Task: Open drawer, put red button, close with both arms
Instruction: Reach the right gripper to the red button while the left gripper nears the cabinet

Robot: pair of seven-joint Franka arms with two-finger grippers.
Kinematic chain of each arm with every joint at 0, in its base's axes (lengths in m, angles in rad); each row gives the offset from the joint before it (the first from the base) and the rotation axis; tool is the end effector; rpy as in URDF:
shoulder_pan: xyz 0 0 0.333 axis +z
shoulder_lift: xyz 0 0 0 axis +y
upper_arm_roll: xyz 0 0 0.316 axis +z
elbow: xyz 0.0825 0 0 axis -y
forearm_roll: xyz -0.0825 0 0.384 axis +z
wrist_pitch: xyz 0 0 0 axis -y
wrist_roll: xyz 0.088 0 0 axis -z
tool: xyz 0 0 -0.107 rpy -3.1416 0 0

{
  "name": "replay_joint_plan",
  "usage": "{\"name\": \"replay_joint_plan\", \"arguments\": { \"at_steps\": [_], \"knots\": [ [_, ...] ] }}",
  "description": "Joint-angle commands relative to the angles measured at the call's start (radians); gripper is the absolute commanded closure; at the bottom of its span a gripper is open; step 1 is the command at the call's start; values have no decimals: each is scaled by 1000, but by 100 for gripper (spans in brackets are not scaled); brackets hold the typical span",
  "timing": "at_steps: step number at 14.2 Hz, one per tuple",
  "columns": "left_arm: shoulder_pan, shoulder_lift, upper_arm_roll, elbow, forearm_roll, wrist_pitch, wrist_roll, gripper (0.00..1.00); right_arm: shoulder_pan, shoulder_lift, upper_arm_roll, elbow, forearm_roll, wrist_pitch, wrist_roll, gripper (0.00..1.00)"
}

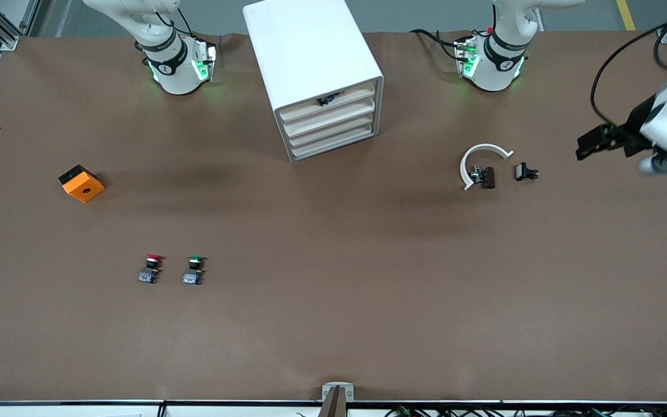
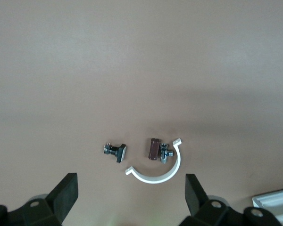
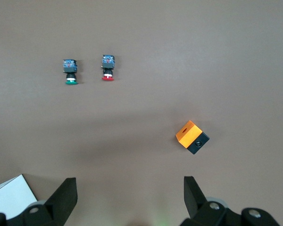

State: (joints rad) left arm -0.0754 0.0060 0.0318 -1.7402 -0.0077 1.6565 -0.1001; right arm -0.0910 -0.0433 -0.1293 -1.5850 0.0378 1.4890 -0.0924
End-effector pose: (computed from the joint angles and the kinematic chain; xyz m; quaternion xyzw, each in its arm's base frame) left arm 0.5544 -0.0250 0.5483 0.9986 0.0287 -0.0450 0.0005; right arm 0.5202 -0.1138 0.6343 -0.9974 0.0627 0.0228 0.0255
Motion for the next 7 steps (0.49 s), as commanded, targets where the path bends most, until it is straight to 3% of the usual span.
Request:
{"name": "replay_joint_plan", "arguments": {
  "at_steps": [1, 7],
  "knots": [
    [-3, 93, -6, 24, 3, 61, -10, 0, -24, 159, 13, 40, -1, -4, 2, 0],
    [-39, 241, -19, 25, -37, 209, -148, 0, -32, 210, 16, 39, -21, 120, 7, 0]
  ]
}}
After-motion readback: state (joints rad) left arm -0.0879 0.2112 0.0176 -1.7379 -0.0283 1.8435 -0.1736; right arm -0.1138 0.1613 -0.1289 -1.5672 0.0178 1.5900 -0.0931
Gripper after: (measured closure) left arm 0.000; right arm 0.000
